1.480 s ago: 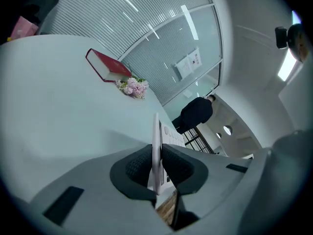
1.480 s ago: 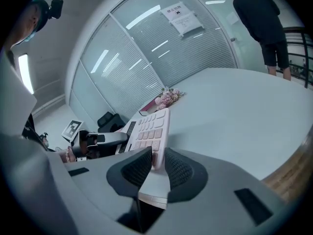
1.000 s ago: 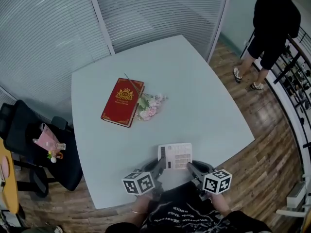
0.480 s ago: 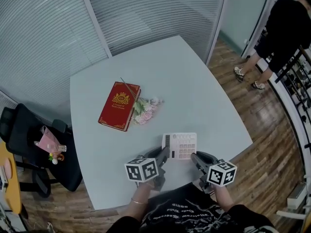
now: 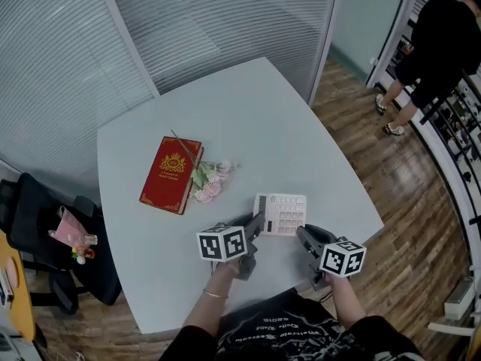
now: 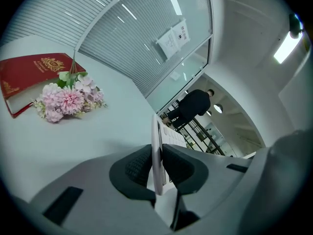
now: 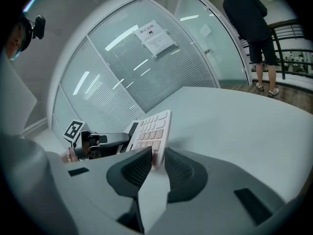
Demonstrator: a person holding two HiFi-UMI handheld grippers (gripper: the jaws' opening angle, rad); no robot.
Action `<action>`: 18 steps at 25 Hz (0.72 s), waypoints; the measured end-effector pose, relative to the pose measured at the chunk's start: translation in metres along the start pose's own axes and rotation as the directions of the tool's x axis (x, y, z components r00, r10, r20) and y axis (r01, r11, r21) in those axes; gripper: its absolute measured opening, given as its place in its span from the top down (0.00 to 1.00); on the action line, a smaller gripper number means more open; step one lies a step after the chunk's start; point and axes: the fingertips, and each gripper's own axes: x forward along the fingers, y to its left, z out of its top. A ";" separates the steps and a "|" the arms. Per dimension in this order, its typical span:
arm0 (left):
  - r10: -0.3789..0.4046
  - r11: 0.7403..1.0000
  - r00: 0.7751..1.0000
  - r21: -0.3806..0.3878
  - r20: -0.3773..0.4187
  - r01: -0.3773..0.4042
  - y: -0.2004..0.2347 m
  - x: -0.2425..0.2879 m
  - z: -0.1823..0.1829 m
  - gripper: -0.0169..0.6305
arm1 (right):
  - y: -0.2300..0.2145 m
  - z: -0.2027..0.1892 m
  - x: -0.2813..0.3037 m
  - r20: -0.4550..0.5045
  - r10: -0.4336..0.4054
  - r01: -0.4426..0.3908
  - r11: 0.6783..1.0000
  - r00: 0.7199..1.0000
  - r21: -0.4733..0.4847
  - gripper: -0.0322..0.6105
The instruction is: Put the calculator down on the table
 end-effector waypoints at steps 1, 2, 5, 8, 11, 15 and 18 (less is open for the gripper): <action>0.003 1.000 1.000 0.001 -0.004 -0.003 0.002 0.006 0.002 0.86 | -0.005 0.002 0.003 -0.001 -0.006 0.006 1.000 1.000 0.007 0.81; 0.010 1.000 1.000 -0.002 -0.006 -0.010 0.005 0.012 0.003 0.86 | -0.010 0.003 0.006 -0.003 -0.013 0.013 1.000 1.000 0.014 0.81; 0.042 0.999 0.999 -0.014 -0.013 -0.043 0.014 0.029 0.002 0.85 | -0.025 0.003 0.014 -0.016 -0.044 0.044 0.998 0.999 0.035 0.81; 0.062 0.998 0.998 -0.013 -0.026 -0.062 0.021 0.045 0.002 0.85 | -0.037 0.006 0.019 -0.026 -0.063 0.064 0.997 0.998 0.047 0.81; 0.051 0.999 0.998 0.016 -0.044 -0.050 0.023 0.062 0.012 0.84 | -0.047 0.013 0.026 -0.018 -0.076 0.077 0.995 0.997 0.070 0.81; 0.040 0.999 0.996 0.035 -0.076 -0.038 0.031 0.086 0.024 0.84 | -0.061 0.023 0.037 -0.007 -0.096 0.096 0.991 0.995 0.098 0.81; 0.034 0.999 0.995 0.032 -0.097 -0.031 0.038 0.103 0.029 0.84 | -0.072 0.027 0.045 -0.009 -0.115 0.115 0.986 0.993 0.116 0.81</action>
